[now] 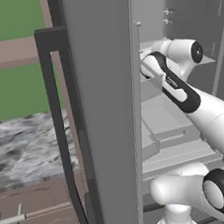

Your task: Open the fridge, grab two sodas, and place both sodas inside the bowl with ice on the dining counter.

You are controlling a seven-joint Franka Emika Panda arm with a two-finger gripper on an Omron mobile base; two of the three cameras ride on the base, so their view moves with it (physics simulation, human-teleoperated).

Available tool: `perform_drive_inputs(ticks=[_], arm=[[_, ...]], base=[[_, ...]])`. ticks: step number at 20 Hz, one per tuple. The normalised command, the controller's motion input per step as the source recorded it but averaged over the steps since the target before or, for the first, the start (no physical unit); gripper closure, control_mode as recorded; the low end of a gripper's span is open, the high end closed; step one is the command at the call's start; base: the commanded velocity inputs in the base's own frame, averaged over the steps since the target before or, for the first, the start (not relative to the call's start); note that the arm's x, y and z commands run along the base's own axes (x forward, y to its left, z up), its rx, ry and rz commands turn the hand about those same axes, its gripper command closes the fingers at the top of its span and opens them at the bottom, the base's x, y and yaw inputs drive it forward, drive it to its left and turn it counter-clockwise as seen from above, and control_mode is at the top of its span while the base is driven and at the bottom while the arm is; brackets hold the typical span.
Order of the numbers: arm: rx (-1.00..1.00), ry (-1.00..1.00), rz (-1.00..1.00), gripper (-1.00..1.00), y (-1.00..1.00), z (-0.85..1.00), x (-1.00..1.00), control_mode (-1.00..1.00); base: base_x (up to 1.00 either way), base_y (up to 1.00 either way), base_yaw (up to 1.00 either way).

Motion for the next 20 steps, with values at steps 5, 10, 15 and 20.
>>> perform_drive_inputs(ticks=[5, 10, 15, 20], arm=[[0.0, 0.0, 0.0, -1.0, 0.11, 0.0, 0.19, -1.0], [0.0, 0.0, 0.0, -1.0, 0.01, 0.0, 0.17, -1.0], [0.0, 0.0, 0.0, -1.0, 0.0, 0.0, 0.11, -1.0], [0.0, 0.0, 0.0, -1.0, 0.0, 0.0, 0.11, -1.0]], base=[[0.0, 0.0, 0.0], [0.0, 0.0, 0.0], [0.0, 0.0, 0.0], [0.0, 0.0, 0.0]])
